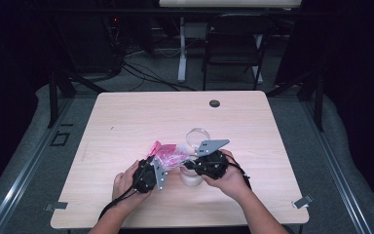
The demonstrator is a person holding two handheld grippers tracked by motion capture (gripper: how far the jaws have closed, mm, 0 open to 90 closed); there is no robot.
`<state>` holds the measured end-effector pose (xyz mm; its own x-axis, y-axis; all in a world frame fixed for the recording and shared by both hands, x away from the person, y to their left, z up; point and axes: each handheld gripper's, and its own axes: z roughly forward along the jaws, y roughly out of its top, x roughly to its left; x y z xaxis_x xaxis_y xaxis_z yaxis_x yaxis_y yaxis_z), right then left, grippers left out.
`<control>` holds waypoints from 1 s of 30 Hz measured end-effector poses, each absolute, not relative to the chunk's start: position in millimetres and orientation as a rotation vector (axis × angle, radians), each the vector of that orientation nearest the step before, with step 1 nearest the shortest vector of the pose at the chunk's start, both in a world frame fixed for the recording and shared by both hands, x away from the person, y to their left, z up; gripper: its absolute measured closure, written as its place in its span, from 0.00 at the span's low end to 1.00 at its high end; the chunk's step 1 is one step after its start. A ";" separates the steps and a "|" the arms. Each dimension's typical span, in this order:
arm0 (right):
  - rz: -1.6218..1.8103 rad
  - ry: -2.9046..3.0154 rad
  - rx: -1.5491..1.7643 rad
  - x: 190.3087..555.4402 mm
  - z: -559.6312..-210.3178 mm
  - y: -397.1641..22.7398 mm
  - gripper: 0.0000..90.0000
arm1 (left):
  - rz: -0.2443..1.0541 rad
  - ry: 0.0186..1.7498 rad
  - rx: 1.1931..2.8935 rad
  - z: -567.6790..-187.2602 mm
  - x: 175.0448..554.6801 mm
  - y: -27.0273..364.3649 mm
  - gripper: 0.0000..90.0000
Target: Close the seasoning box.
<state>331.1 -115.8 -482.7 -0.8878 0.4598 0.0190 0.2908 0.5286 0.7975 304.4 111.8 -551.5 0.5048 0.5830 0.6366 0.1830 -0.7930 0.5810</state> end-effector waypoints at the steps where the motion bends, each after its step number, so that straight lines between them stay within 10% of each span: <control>1: 1.291 2.570 0.642 331.2 -482.9 -115.9 0.99 | 1.204 0.633 2.315 -551.8 304.6 112.0 0.76; 30: 1.374 2.563 0.686 332.9 -481.5 -116.4 0.84 | 0.972 0.680 2.315 -559.7 313.4 117.1 0.77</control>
